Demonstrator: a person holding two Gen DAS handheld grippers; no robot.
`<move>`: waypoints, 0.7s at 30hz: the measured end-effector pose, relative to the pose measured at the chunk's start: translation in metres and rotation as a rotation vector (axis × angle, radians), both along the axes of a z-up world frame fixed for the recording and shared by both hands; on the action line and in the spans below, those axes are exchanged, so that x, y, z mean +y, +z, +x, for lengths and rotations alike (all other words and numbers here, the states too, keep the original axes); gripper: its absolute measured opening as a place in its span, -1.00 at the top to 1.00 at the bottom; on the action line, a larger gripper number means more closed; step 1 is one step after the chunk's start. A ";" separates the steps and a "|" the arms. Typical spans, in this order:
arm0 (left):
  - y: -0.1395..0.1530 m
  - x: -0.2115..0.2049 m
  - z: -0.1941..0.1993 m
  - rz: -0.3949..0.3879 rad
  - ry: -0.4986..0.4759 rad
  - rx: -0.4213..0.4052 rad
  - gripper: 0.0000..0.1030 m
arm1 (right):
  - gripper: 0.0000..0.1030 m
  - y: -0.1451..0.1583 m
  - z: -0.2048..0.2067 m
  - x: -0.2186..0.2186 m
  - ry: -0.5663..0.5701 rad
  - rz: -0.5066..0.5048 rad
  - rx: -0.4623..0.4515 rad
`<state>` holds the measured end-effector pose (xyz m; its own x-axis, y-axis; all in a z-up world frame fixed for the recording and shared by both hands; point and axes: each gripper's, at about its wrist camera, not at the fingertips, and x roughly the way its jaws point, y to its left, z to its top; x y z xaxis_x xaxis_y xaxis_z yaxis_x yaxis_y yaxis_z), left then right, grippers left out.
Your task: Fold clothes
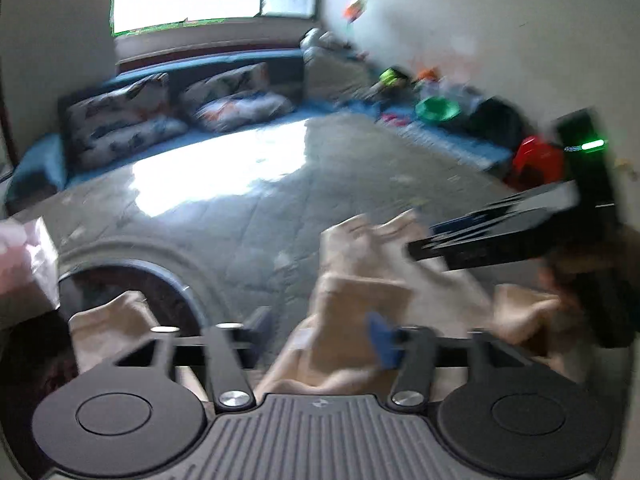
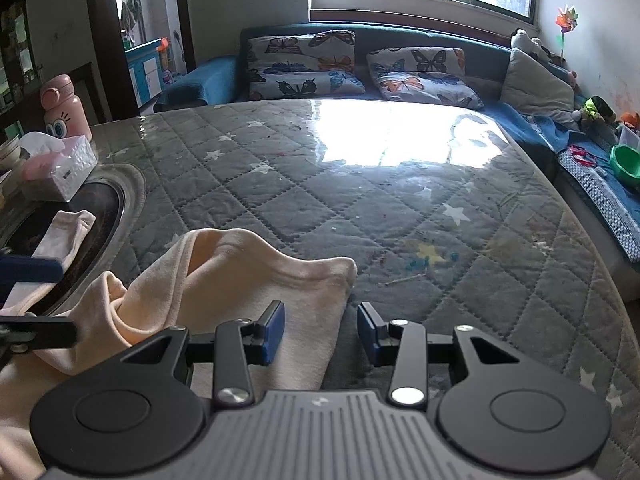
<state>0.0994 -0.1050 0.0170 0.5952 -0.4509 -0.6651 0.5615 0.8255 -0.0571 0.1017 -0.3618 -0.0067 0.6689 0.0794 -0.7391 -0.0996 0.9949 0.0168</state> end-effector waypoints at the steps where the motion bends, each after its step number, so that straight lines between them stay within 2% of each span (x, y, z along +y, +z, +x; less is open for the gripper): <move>1: -0.003 -0.001 0.002 -0.017 -0.017 0.011 0.11 | 0.22 0.001 0.000 0.001 0.003 -0.002 0.000; 3: -0.007 -0.004 0.004 -0.045 -0.069 0.034 0.61 | 0.22 0.002 0.001 0.002 0.012 -0.004 0.000; 4: -0.008 -0.003 0.002 -0.041 -0.077 0.023 0.74 | 0.22 0.002 0.002 0.002 0.013 -0.006 0.002; 6: -0.007 0.000 -0.002 -0.030 -0.075 -0.019 0.87 | 0.25 0.001 0.003 0.003 0.011 -0.006 0.005; 7: -0.008 0.000 -0.001 -0.030 -0.059 -0.033 0.91 | 0.39 0.001 0.004 0.003 0.011 -0.004 0.006; 10: -0.006 0.014 0.010 -0.023 0.046 -0.048 0.99 | 0.77 0.002 0.007 0.003 0.008 -0.009 0.008; 13: -0.006 0.033 0.024 -0.024 0.152 -0.055 1.00 | 0.89 0.006 0.011 0.005 0.012 -0.027 0.000; 15: -0.005 0.045 0.031 -0.022 0.215 -0.069 1.00 | 0.91 0.009 0.013 0.007 0.018 -0.042 -0.011; 16: -0.004 0.052 0.034 -0.056 0.221 -0.044 1.00 | 0.91 0.011 0.014 0.007 0.021 -0.048 -0.016; 18: 0.000 0.057 0.033 -0.134 0.148 0.013 0.99 | 0.91 0.010 0.018 0.004 0.023 -0.025 0.003; 19: 0.002 0.054 0.028 -0.145 0.102 0.015 0.95 | 0.89 0.010 0.019 0.004 0.028 -0.026 0.006; 21: 0.004 0.037 0.019 -0.113 0.017 0.016 0.82 | 0.80 0.008 0.018 0.004 0.035 -0.024 0.009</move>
<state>0.1186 -0.0678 0.0205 0.5932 -0.5131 -0.6204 0.5454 0.8229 -0.1592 0.1197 -0.3577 0.0017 0.6597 0.0843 -0.7468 -0.1340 0.9910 -0.0065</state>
